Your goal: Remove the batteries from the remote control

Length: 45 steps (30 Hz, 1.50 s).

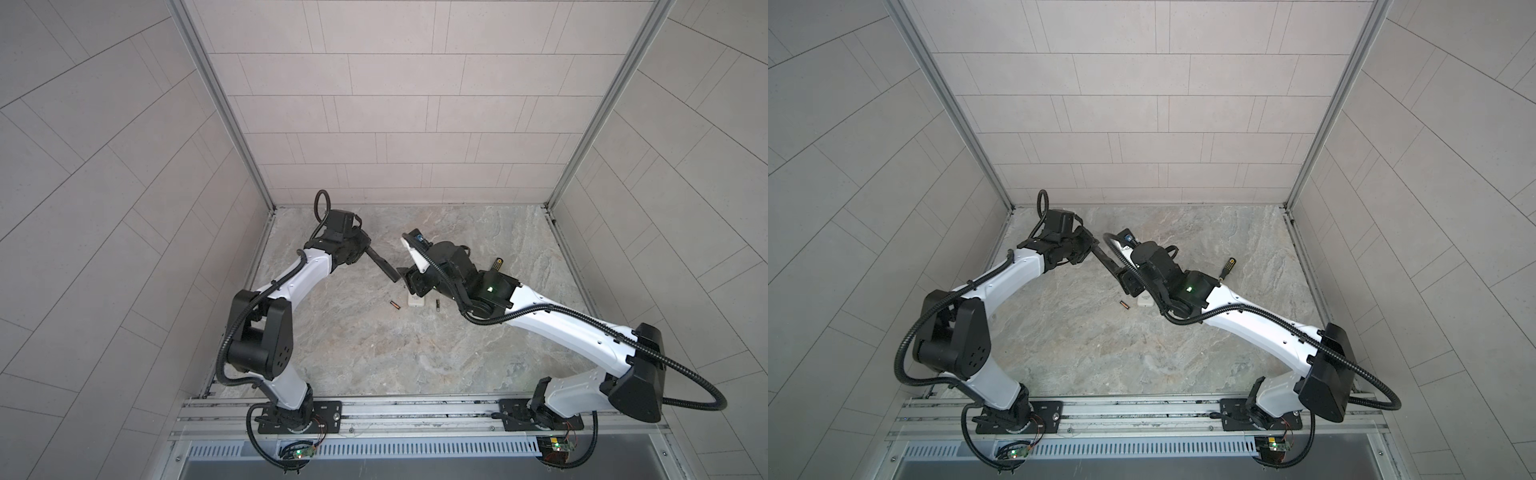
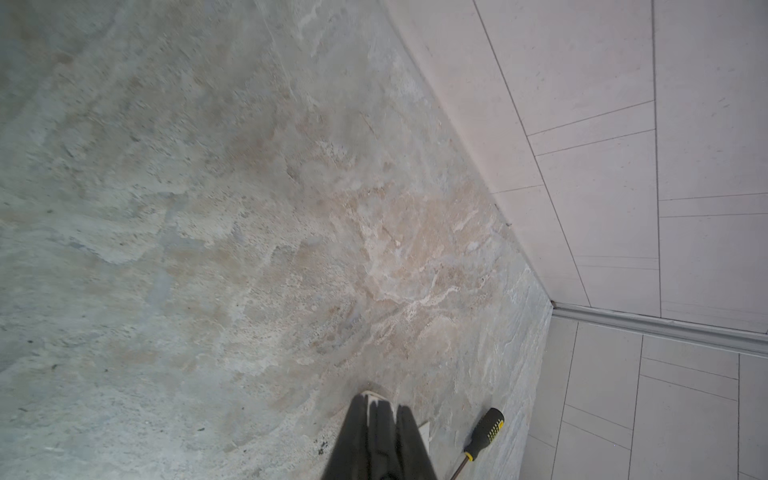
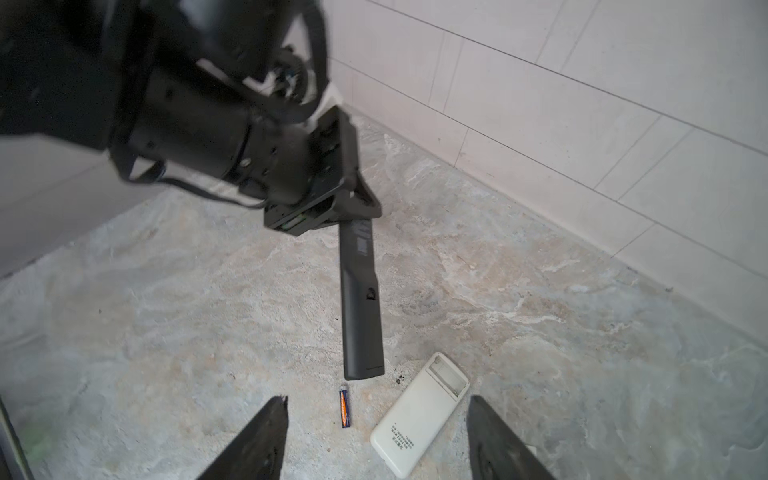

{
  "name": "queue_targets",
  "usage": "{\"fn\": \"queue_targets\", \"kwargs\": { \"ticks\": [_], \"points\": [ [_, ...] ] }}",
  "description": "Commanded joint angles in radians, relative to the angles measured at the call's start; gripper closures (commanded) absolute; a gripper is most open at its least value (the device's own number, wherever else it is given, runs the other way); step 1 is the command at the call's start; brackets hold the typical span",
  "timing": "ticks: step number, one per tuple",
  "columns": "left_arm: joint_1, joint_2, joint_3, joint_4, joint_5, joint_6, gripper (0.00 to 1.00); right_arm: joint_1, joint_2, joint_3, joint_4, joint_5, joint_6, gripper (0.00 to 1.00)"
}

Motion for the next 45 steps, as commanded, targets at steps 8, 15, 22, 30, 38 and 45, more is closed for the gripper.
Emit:
{"fn": "queue_targets", "kwargs": {
  "ticks": [8,15,22,30,38,45],
  "points": [
    [0.001,-0.095,-0.325,0.626,-0.141,0.185,1.0,-0.143,0.273,0.118,-0.092,-0.257,0.635,0.3],
    [-0.005,-0.057,-0.433,0.861,-0.252,0.231,1.0,-0.174,0.498,0.252,-0.078,-0.4,0.79,0.3],
    [-0.007,0.013,-0.438,0.973,-0.246,0.206,1.0,-0.168,0.641,0.437,-0.138,-0.413,0.618,0.3],
    [-0.005,-0.106,-0.428,0.832,-0.165,0.252,1.0,-0.212,0.558,0.34,-0.001,-0.512,0.057,0.3],
    [-0.009,-0.248,-0.397,0.637,-0.034,0.287,1.0,-0.195,0.525,0.375,-0.09,-0.7,-0.238,0.21],
    [-0.016,-0.332,-0.371,0.542,0.003,0.282,1.0,-0.138,0.519,0.376,-0.114,-0.642,-0.283,0.12]
  ]
}}
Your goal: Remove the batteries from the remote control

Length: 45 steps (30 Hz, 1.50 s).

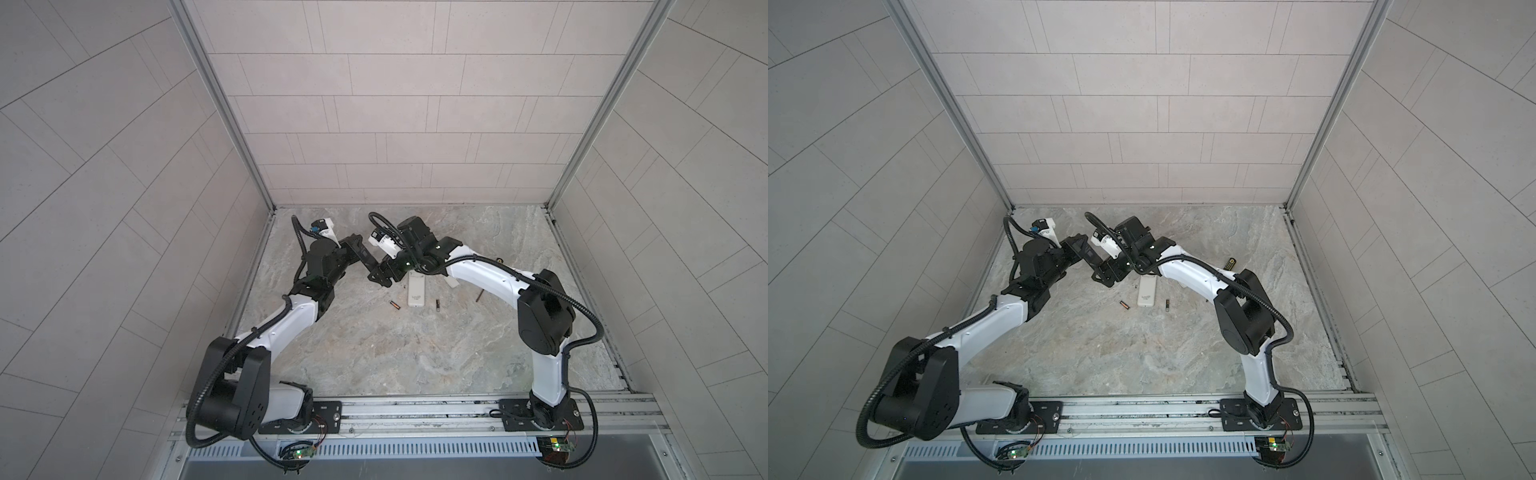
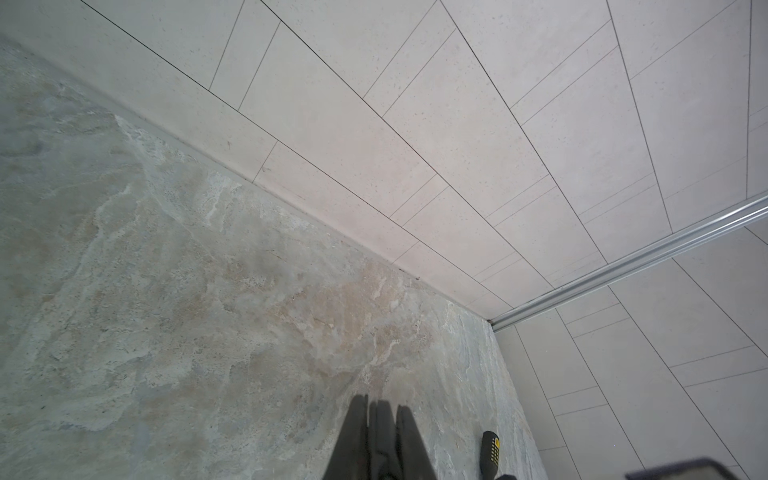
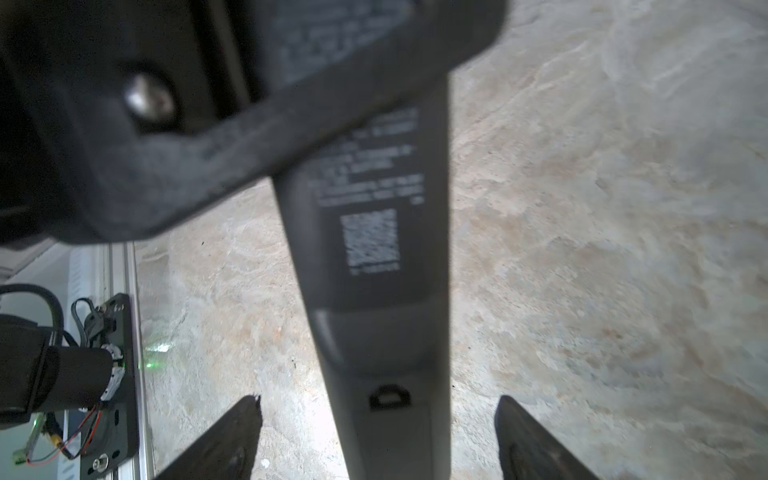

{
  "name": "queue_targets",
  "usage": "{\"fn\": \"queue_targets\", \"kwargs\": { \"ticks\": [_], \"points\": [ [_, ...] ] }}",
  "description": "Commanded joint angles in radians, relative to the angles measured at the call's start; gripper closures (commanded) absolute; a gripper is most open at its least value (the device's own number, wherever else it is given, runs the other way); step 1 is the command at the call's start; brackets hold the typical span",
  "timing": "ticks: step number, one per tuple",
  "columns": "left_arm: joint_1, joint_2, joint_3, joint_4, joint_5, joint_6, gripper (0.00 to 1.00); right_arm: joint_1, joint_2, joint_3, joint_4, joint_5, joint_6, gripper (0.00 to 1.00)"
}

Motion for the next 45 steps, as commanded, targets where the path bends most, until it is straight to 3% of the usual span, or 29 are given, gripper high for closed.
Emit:
{"fn": "queue_targets", "kwargs": {
  "ticks": [1,8,16,23,35,39,45],
  "points": [
    [-0.007,-0.044,0.052,-0.064,0.04,0.004,1.0,0.014,-0.05,-0.016,-0.015,0.031,-0.054,0.14],
    [-0.007,-0.079,0.07,-0.119,0.069,-0.004,1.0,0.016,-0.131,-0.134,0.11,0.095,-0.041,0.25],
    [-0.007,-0.089,0.081,-0.12,0.1,-0.029,1.0,0.015,-0.139,-0.143,0.094,0.05,-0.044,0.37],
    [-0.008,-0.087,0.093,-0.113,0.118,-0.045,1.0,0.022,-0.116,-0.117,0.086,0.044,-0.029,0.36],
    [-0.007,-0.084,0.107,-0.131,0.159,-0.042,1.0,0.023,-0.117,-0.108,0.083,0.053,-0.04,0.64],
    [0.003,-0.077,0.153,-0.233,0.234,0.01,0.78,0.022,-0.131,-0.107,0.065,0.072,-0.085,0.69],
    [0.046,-0.033,0.315,-0.577,0.347,0.192,0.73,0.026,-0.141,-0.081,-0.006,0.091,-0.169,0.71]
  ]
}}
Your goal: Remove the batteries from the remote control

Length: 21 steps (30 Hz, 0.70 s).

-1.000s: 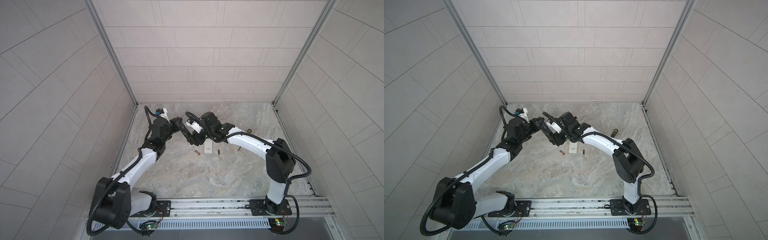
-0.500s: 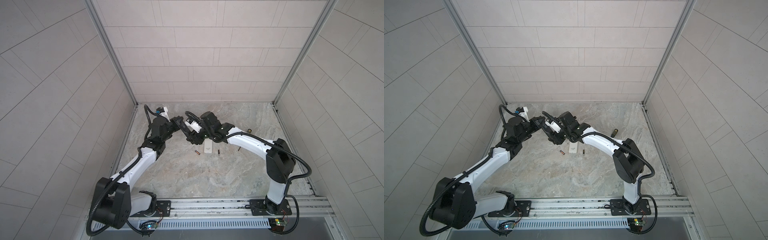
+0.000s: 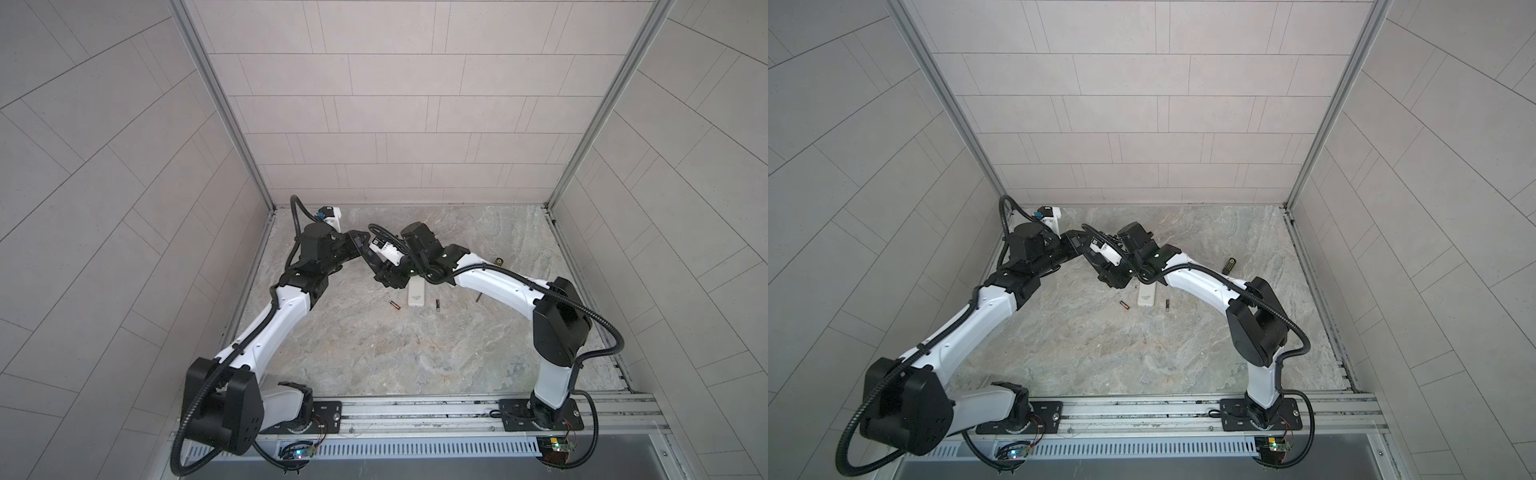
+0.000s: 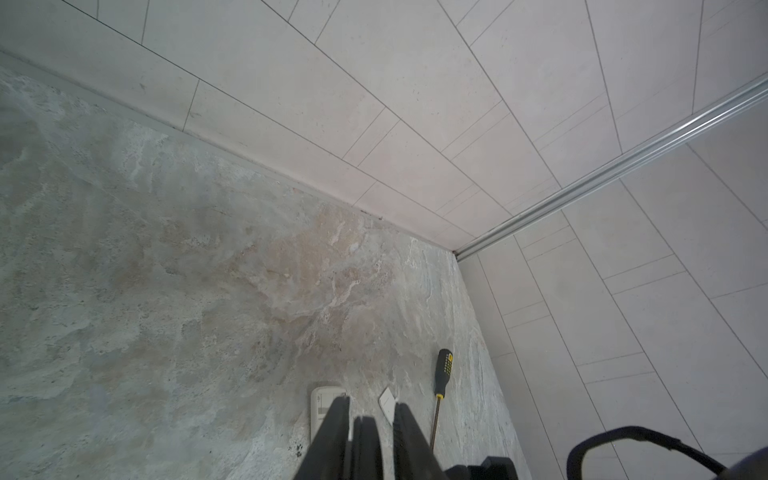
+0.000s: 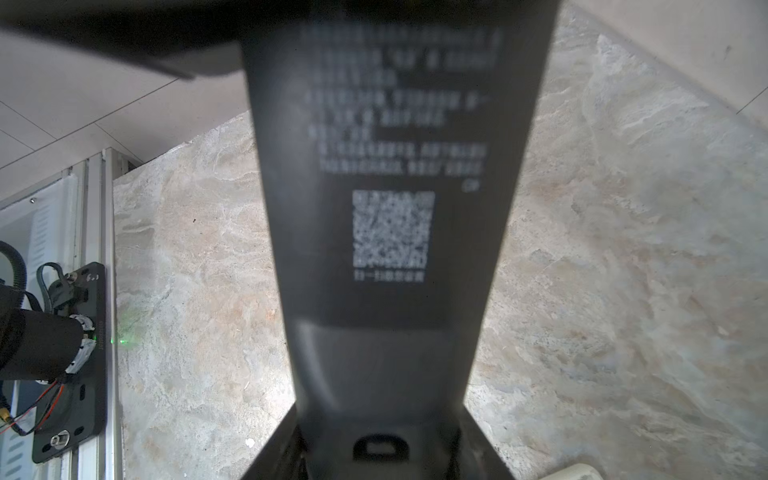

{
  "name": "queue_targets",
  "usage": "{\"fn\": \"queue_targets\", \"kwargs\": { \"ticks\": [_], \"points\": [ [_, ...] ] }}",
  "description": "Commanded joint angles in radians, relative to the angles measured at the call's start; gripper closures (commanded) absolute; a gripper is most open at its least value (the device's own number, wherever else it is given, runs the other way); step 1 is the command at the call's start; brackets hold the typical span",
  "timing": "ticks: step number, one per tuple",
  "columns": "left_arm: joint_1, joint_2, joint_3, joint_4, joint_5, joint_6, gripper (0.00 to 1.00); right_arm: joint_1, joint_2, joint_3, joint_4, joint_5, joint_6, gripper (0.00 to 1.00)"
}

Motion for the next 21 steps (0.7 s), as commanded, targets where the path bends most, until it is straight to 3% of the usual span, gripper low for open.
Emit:
{"fn": "queue_targets", "kwargs": {
  "ticks": [1,15,21],
  "points": [
    [0.02,0.019,0.092,-0.199,0.107,0.118,0.73,0.008,-0.029,0.031,-0.062,0.019,-0.078,0.71],
    [0.045,0.067,0.142,-0.348,0.226,0.165,0.73,0.017,-0.036,0.049,-0.1,0.045,-0.144,0.73],
    [0.048,0.068,0.136,-0.322,0.243,0.151,0.83,0.017,-0.031,0.052,-0.11,0.049,-0.159,0.74]
  ]
}}
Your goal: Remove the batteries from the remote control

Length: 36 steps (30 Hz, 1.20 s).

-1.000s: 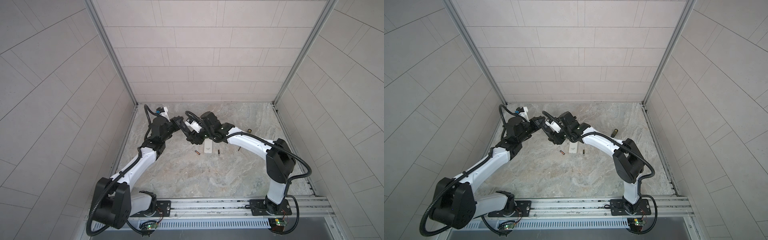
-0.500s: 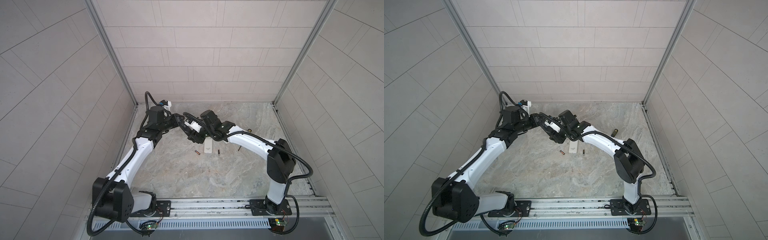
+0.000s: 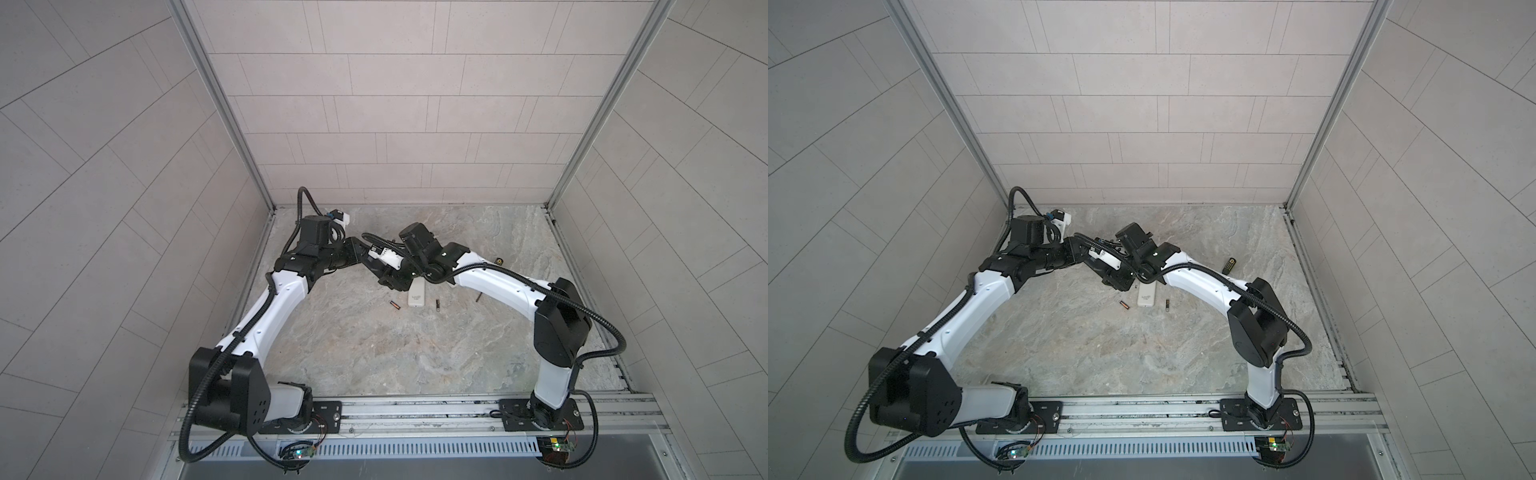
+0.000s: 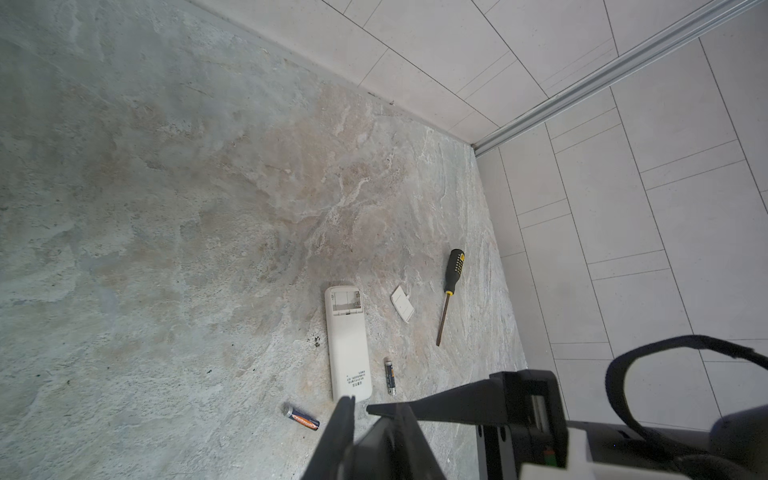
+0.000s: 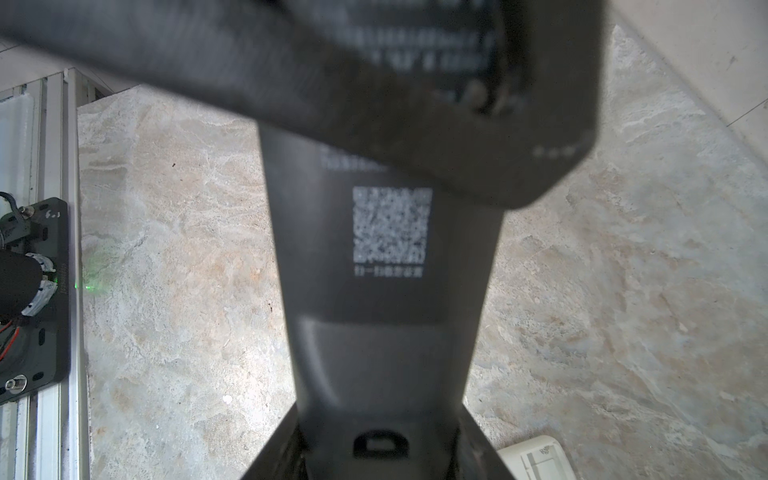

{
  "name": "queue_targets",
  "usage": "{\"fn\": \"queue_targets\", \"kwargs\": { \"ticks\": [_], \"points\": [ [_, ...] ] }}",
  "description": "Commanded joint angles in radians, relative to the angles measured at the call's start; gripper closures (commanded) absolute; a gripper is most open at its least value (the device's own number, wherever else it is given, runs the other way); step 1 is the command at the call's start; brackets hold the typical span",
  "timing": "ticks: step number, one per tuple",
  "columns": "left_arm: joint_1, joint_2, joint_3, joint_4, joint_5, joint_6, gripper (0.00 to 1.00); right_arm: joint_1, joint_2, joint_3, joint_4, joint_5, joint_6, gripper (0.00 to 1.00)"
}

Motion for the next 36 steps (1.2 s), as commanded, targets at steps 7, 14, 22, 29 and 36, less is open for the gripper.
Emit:
{"fn": "queue_targets", "kwargs": {
  "ticks": [7,14,22,29,36],
  "points": [
    [0.004,0.002,-0.05,0.193,-0.032,-0.083,0.93,0.002,-0.061,0.03,-0.017,0.069,-0.017,0.35],
    [0.002,-0.009,-0.259,0.514,-0.225,-0.136,0.97,-0.092,-0.153,-0.13,0.187,0.006,0.397,0.23],
    [-0.003,0.045,-0.427,0.799,-0.338,-0.159,0.99,-0.107,-0.044,-0.088,0.159,0.04,0.897,0.27],
    [-0.006,0.138,-0.456,0.873,-0.345,-0.166,1.0,-0.073,0.123,0.015,0.125,0.017,1.021,0.3],
    [-0.007,0.186,-0.46,0.881,-0.352,-0.172,1.0,-0.044,0.26,0.114,0.066,0.023,1.039,0.33]
  ]
}}
